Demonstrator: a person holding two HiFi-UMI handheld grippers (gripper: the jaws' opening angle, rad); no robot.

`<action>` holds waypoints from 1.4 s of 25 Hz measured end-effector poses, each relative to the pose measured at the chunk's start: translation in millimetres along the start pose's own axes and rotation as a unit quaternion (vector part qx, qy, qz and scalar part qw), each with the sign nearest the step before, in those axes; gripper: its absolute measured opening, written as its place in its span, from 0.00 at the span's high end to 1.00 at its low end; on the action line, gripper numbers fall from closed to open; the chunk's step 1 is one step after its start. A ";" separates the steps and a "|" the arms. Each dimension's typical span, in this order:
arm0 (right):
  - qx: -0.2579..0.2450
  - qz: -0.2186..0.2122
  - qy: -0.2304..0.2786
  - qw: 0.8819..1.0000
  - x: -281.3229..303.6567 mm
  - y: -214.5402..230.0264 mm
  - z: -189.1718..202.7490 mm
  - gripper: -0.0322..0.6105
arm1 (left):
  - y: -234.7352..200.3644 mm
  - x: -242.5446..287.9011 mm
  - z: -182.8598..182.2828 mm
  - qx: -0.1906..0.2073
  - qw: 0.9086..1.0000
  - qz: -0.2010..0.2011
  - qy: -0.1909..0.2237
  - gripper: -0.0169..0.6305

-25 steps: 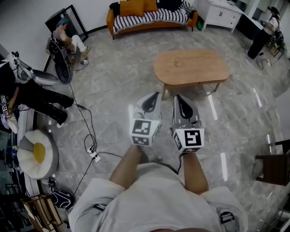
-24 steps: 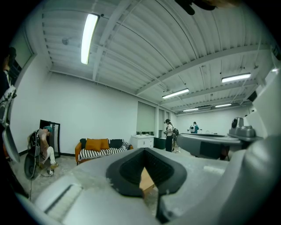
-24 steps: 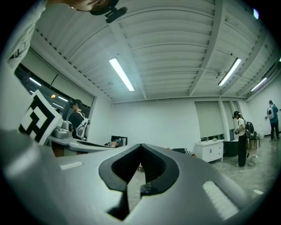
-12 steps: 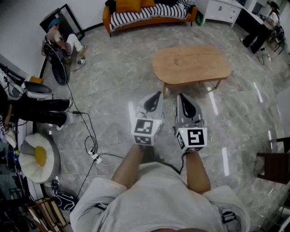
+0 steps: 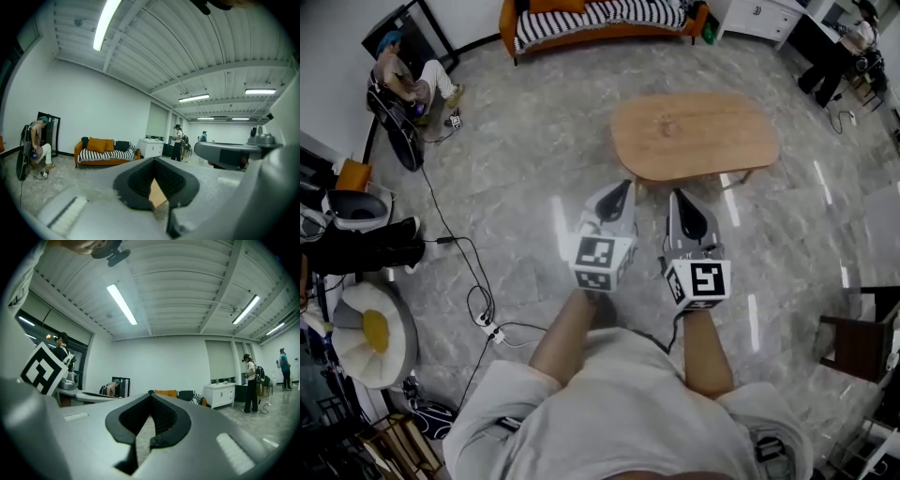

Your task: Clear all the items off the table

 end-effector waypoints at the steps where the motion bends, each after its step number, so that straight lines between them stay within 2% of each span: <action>1: 0.000 0.003 0.000 1.000 11.2 -0.6 -1.5 0.94 | -8.8 7.1 -3.3 -0.001 1.000 0.004 -0.001 0.94; 6: 0.001 0.021 -0.005 1.000 57.1 -1.4 -3.1 0.94 | -44.8 40.0 -15.3 0.001 1.000 0.029 -0.003 0.94; 12: 0.018 0.063 -0.013 0.998 83.4 7.6 -0.7 0.94 | -74.4 69.5 -19.3 -0.007 0.998 0.068 -0.007 0.94; 22: 0.030 0.091 -0.036 0.995 97.8 50.1 1.4 0.94 | -69.4 119.3 -22.4 -0.018 0.996 0.088 -0.027 0.94; 28: 0.051 0.094 -0.033 0.994 136.8 87.3 9.6 0.94 | -80.4 166.1 -24.5 -0.002 0.995 0.086 -0.044 0.94; 32: 0.067 0.090 -0.029 0.993 172.2 121.1 11.7 0.94 | -85.3 212.0 -35.3 0.012 0.995 0.089 -0.054 0.94; 35: 0.078 0.092 -0.037 0.992 198.2 154.9 19.6 0.94 | -79.4 254.2 -37.0 0.023 0.992 0.101 -0.077 0.94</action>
Point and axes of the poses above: the fingertips, and each gripper's own axes: x forward along the fingers, y to its right, z out of its underside, the point moved 7 cm from there along -x, backward along the fingers, and after that the axes turned 6 degrees about -y, right-handed, at the moved point
